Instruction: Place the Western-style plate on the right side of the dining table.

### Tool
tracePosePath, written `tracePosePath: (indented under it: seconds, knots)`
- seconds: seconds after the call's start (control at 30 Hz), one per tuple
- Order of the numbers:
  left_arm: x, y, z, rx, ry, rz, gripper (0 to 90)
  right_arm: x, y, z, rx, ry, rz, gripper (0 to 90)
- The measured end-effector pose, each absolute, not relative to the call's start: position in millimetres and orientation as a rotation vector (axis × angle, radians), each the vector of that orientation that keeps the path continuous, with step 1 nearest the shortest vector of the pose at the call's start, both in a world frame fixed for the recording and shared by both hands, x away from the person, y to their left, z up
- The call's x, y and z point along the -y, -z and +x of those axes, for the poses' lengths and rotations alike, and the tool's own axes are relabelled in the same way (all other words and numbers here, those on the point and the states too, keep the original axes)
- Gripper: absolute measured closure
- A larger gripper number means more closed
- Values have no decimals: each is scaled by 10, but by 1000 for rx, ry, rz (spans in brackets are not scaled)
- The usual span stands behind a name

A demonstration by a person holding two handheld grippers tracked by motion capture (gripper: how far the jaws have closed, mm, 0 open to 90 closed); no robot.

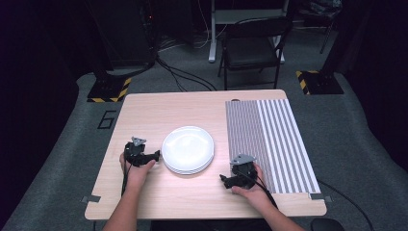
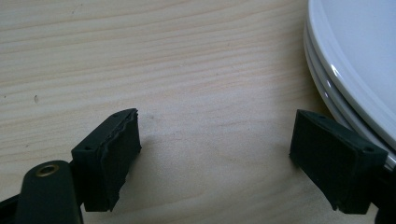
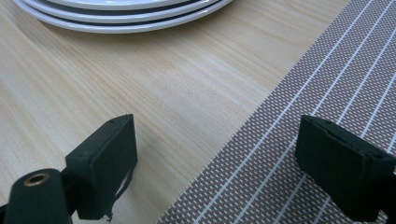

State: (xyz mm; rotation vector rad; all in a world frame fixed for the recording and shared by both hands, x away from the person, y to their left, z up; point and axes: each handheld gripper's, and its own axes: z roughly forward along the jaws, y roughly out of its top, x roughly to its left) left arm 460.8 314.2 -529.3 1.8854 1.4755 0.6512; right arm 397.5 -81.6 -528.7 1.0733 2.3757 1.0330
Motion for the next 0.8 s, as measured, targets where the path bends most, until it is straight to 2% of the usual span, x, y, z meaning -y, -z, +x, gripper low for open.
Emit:
tracePosePath:
  seconds: [0.8]
  knots:
    - [-3138, 5290, 4592, -1482, -652, 1878, 170, 785, 5289, 3971, -2365, -1025, 1094, 103]
